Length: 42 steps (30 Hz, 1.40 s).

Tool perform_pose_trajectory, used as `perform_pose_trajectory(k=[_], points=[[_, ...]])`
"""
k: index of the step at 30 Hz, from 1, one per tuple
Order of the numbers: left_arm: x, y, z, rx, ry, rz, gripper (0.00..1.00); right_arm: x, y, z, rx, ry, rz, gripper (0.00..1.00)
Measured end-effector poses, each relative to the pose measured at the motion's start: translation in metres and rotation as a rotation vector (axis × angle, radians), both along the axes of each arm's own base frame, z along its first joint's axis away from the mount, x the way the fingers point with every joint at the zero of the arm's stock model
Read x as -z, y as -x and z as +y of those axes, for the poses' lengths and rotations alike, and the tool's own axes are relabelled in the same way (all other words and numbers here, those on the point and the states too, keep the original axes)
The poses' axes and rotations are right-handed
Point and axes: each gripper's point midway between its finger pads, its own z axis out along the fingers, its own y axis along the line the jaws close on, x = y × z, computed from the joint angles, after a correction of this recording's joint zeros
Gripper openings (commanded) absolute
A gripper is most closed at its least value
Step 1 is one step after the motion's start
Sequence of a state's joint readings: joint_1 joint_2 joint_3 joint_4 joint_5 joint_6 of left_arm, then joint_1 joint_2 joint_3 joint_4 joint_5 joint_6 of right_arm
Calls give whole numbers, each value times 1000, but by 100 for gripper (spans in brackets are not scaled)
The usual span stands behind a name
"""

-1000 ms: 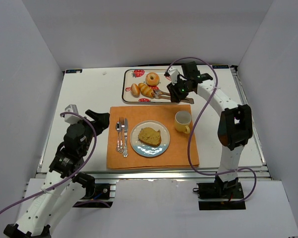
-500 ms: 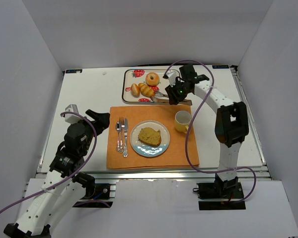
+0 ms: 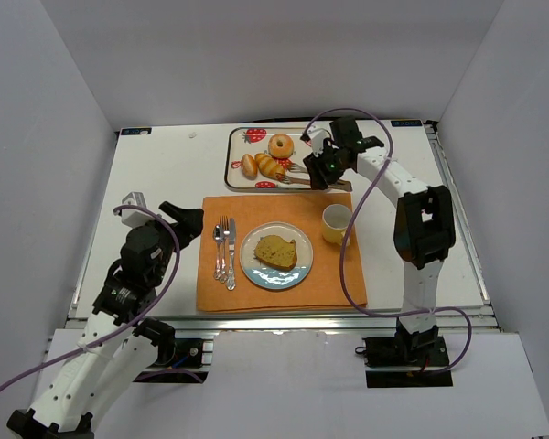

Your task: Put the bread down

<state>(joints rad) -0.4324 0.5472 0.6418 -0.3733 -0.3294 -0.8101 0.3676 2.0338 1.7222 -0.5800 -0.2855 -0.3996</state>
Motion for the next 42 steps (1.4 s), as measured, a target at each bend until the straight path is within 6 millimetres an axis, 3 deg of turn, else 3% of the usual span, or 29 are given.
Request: perform_pose_trajectory(k=[11,16,22,26,31,36,42], points=[[4,-2,-1,0,-5,15,82,21,-8,4,5,4,33,54],[4,-2,-1,-1,-4,15,82,22,-10,6,10,-2,36,50],[6,-3,-1,-1,-7,22,82,20,-11,8,11,-11,37,24],[7,-3,-2,-1,-9,25,82,17,-13,7,16,-18,34,12],[5,-4,-2,-1,-6,20,81,15,-17,-1,30,-33,36,4],[4,-5,-3,0,-4,14,81,-8,-3,-22,48,-65,14,0],[6,-9,-5,4,0,10,80,-72,46,-35,-29,-135,-109,0]])
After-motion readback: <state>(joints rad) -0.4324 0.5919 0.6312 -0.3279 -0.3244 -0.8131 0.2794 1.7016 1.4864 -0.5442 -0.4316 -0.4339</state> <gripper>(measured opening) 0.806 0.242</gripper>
